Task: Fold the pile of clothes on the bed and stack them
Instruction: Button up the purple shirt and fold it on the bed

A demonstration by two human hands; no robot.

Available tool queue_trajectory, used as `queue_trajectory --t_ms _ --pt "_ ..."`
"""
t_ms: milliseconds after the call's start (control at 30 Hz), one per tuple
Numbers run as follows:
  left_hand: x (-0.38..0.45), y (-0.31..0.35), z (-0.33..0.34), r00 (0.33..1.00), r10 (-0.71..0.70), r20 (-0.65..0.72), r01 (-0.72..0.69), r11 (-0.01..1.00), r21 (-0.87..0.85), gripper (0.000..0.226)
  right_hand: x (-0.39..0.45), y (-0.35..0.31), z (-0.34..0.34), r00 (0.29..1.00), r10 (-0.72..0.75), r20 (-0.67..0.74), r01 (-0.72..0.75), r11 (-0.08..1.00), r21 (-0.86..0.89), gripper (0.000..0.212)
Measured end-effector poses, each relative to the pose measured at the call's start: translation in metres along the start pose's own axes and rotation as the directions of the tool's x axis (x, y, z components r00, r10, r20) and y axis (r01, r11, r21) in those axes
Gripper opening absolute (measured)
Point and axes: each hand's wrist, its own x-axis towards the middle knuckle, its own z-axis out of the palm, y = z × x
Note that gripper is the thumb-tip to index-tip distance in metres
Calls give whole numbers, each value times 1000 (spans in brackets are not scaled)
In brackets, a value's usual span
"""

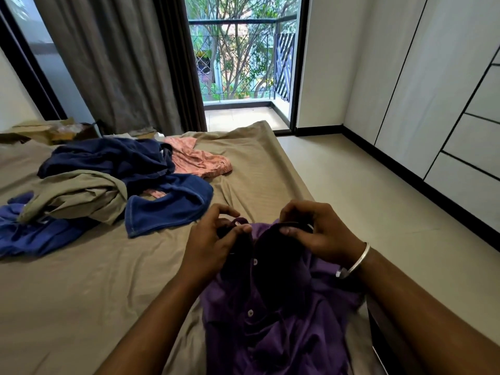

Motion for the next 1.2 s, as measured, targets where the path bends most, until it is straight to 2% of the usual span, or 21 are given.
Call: queue_trajectory --t_ms 167,300,400,500,600,733,867,1033,1200 --pt "13 -4 13 991 -135 -8 133 981 -138 2 4 -2 1 996 -76 -53 72 994 -79 10" --pt "5 -26 26 979 -200 48 205 968 -145 13 2 7 7 987 -63 150 103 956 -276 20" --pt "2 -41 26 971 -212 114 224 968 -111 19 0 8 11 978 -75 197 126 956 -263 24" --pt "1 -45 23 951 -267 155 295 934 -200 26 0 6 16 973 -86 214 142 955 -259 33" --pt "-2 -42 23 964 -225 143 255 934 -252 26 0 4 16 971 -104 217 157 957 -246 37" --pt "-5 -39 24 978 -198 73 210 944 -256 10 1 -4 18 969 -103 225 152 965 -214 22" --pt "-8 -34 24 984 -145 100 168 944 -285 9 3 -10 25 945 -149 293 223 945 -238 25" --pt "-12 -29 28 978 -145 147 181 943 -277 11 -1 1 32 959 -173 223 241 912 -331 20" --pt "-12 -30 31 971 -188 145 227 917 -329 11 -4 4 33 968 -207 141 243 913 -327 11"
